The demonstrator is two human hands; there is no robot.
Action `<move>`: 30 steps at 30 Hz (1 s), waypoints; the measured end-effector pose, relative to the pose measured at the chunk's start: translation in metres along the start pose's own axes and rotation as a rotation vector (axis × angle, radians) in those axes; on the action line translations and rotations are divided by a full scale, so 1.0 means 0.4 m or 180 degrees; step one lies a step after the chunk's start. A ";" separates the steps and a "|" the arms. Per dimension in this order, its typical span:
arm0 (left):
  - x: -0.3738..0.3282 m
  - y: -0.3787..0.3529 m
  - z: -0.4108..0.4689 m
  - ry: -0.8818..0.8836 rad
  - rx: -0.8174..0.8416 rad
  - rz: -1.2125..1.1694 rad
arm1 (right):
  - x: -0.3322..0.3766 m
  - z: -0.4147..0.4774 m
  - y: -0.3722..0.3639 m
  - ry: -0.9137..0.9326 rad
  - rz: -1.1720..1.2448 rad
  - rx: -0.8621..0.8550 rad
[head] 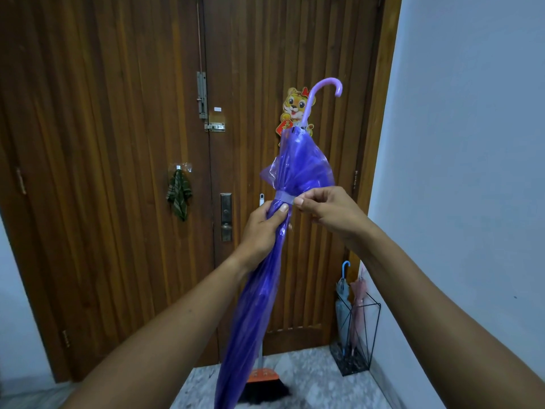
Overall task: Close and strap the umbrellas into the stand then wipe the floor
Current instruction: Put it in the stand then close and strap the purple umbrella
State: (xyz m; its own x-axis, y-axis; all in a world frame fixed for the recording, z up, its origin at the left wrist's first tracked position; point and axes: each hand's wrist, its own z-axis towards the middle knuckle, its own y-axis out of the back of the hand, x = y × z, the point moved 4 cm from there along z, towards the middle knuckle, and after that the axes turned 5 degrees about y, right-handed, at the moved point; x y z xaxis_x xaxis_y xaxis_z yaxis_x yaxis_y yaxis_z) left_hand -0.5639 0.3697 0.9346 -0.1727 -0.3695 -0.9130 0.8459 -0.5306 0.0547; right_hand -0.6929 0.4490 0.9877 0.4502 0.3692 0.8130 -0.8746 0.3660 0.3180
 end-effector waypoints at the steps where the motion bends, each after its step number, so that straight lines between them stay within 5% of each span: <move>1: 0.000 0.005 0.001 0.0046 0.0055 -0.0050 | 0.000 -0.003 -0.001 0.0005 -0.0012 0.0012; 16: 0.012 -0.007 -0.015 0.1170 0.0788 -0.1689 | 0.003 -0.028 0.007 -0.0018 0.0448 -0.0468; 25: 0.000 -0.008 -0.022 0.1083 0.0881 -0.1744 | -0.001 -0.044 -0.006 -0.0399 0.0848 -0.0670; 30: 0.005 0.007 -0.025 0.0918 0.0724 -0.1145 | -0.006 -0.052 -0.017 -0.0615 0.1065 -0.0605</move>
State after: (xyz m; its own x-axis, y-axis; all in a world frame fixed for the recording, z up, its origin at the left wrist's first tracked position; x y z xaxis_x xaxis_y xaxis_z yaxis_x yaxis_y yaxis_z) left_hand -0.5569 0.3750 0.9287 -0.2593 0.0756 -0.9628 0.6217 -0.7498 -0.2263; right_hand -0.6841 0.4635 0.9734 0.0896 0.3342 0.9382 -0.9098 0.4108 -0.0594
